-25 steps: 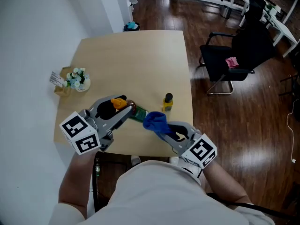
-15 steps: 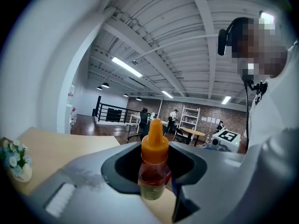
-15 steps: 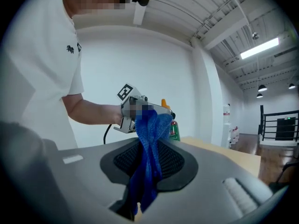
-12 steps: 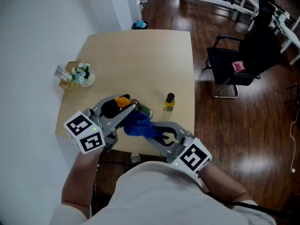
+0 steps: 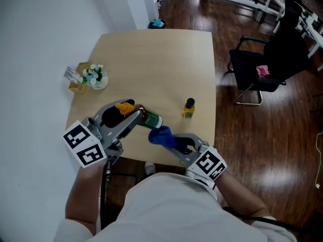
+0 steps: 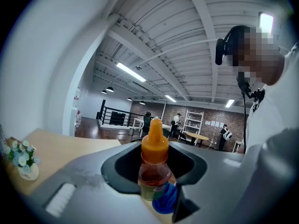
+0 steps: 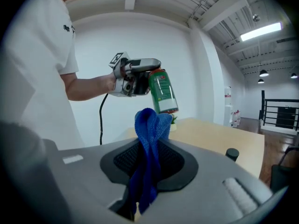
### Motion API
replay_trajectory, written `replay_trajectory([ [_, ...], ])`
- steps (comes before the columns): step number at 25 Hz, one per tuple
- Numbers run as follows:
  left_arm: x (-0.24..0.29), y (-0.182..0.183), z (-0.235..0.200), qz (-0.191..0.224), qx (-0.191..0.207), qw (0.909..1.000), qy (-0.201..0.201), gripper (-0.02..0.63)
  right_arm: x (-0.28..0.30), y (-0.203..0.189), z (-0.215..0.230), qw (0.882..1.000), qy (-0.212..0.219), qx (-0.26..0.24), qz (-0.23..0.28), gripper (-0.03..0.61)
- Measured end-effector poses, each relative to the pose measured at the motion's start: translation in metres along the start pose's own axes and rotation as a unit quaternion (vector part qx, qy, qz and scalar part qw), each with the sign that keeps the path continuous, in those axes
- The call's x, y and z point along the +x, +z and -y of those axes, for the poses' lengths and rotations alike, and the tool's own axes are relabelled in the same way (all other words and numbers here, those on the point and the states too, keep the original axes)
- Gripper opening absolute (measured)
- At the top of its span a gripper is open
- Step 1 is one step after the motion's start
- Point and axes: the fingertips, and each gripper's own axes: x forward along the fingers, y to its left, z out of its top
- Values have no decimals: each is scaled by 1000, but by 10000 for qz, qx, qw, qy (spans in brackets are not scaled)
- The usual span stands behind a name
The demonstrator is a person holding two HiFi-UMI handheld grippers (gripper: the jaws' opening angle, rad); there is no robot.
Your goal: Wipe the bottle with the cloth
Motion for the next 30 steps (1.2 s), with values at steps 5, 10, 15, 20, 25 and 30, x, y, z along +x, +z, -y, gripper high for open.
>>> replay_trajectory([
  [5,-14,4,0,-55,180,9998,-111,163,-18,0,37,9986,-498,157,6,94],
  [10,-17,-7,8,-242,326,9985,-363,163,-35,63,58,9951,-820,17,554,94],
  [15,-15,-22,14,-391,374,9962,-678,163,-22,138,34,9902,-550,-494,1188,94],
  [20,-18,-29,20,-436,405,9943,-890,163,-1,144,20,9912,-452,-691,1039,94],
  [25,-25,-19,21,-357,403,9942,-931,163,12,104,30,9966,-488,-420,505,94],
  [30,-44,-8,15,-174,410,9945,-948,163,35,61,29,9986,-461,125,223,94],
])
